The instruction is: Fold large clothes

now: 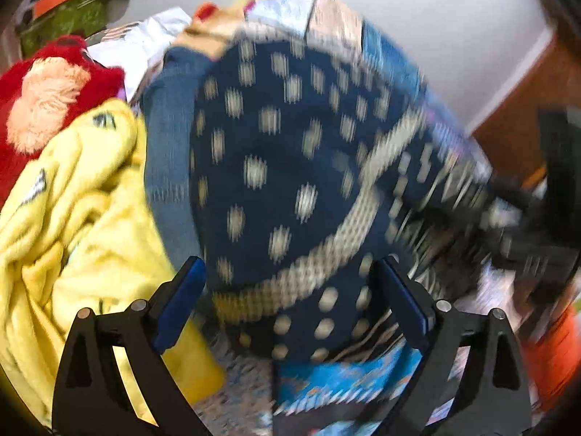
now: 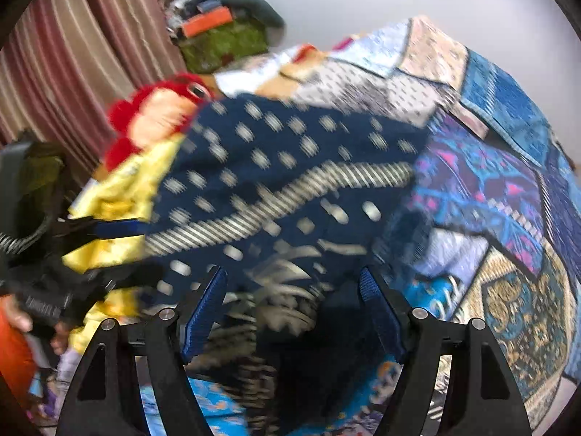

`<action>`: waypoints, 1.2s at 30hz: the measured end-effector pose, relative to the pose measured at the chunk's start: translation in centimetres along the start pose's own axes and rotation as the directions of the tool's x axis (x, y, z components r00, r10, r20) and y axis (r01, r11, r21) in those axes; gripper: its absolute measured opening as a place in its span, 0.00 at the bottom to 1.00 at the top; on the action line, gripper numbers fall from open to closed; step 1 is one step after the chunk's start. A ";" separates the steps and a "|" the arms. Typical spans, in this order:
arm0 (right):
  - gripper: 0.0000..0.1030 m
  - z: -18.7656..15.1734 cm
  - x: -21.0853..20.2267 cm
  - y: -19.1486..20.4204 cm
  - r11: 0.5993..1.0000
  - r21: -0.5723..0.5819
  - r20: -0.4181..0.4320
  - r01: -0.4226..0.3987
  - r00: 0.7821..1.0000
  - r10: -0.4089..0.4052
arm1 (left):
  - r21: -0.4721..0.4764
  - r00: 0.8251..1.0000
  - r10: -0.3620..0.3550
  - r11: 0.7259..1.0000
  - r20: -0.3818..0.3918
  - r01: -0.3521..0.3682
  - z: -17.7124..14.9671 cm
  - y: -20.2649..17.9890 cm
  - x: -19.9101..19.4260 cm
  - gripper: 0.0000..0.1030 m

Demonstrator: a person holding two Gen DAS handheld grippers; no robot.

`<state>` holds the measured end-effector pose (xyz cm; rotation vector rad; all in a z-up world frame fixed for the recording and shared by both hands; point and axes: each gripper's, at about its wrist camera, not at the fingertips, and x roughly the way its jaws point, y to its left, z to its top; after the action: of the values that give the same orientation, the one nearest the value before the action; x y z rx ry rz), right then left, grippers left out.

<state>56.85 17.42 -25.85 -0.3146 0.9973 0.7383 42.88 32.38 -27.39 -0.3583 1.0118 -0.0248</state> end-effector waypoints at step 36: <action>0.71 -16.7 -43.0 13.8 0.998 -0.020 0.768 0.056 0.641 -0.020 | 0.144 0.566 0.034 0.953 0.824 -0.267 -16.5 -20.5 -38.5 0.93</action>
<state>22.41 0.16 3.01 -0.0280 0.1465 0.7521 11.52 15.53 2.78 -0.0078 0.0835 0.1608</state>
